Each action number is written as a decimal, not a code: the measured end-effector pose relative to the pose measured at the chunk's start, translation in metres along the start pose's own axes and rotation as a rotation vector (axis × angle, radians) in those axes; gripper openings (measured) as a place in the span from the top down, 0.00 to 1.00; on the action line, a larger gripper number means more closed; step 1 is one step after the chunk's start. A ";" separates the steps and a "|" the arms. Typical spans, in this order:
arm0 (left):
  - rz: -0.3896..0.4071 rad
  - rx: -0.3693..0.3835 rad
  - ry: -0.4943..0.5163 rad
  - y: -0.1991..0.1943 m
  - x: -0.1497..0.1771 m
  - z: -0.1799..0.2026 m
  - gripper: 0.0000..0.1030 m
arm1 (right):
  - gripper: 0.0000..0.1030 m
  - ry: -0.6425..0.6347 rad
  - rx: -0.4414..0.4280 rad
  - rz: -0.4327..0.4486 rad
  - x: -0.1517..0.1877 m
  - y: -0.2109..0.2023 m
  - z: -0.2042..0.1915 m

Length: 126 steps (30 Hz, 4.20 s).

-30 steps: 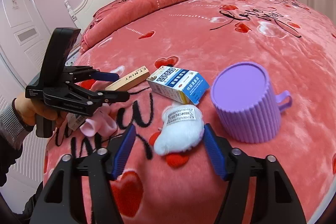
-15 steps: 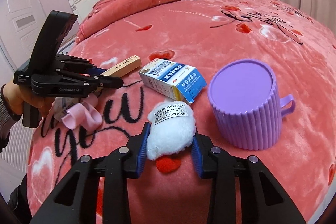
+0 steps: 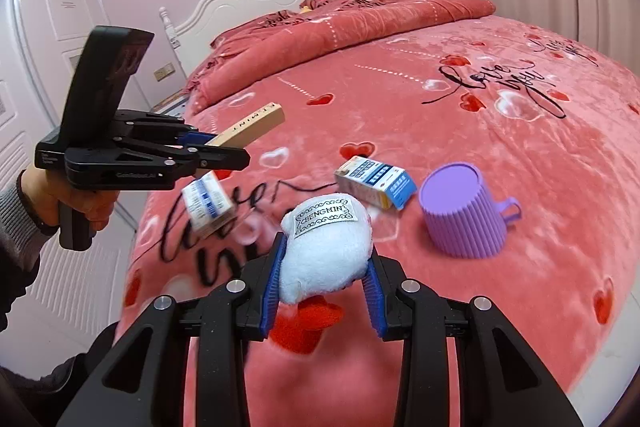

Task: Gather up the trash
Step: 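Carry the ET MINT box and white plush toy over the orange bin, then open the left gripper to drop the box while the right drops the plush toy, then move both open grippers back over the bed toward the medicine boxes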

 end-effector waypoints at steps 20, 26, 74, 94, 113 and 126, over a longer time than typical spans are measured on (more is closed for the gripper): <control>0.070 0.029 -0.022 -0.057 0.077 0.169 0.72 | 0.65 0.042 -0.041 0.055 0.094 -0.171 -0.006; 0.071 0.037 0.000 -0.055 0.084 0.204 0.72 | 0.65 0.074 -0.042 0.085 0.117 -0.207 -0.001; -0.203 0.486 0.473 0.186 -0.034 0.486 0.72 | 0.65 0.655 0.584 0.144 0.322 -0.387 0.284; -0.243 0.463 0.442 0.208 -0.029 0.495 0.49 | 0.64 0.702 0.559 0.117 0.331 -0.372 0.296; -0.230 0.431 0.410 0.199 -0.029 0.474 0.39 | 0.40 0.725 0.566 0.086 0.315 -0.348 0.307; -0.180 0.403 0.397 0.182 -0.028 0.463 0.19 | 0.37 0.713 0.552 0.087 0.304 -0.351 0.295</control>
Point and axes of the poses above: each gripper's, at about its wrist camera, not at the fingertips, and y roughly the way its jaws point, z to its right, x to its underside, the point moved 1 cm from there along y, roughly the way its jaws point, and after that the axes turned 10 degrees about x, right-handed, at the moved point
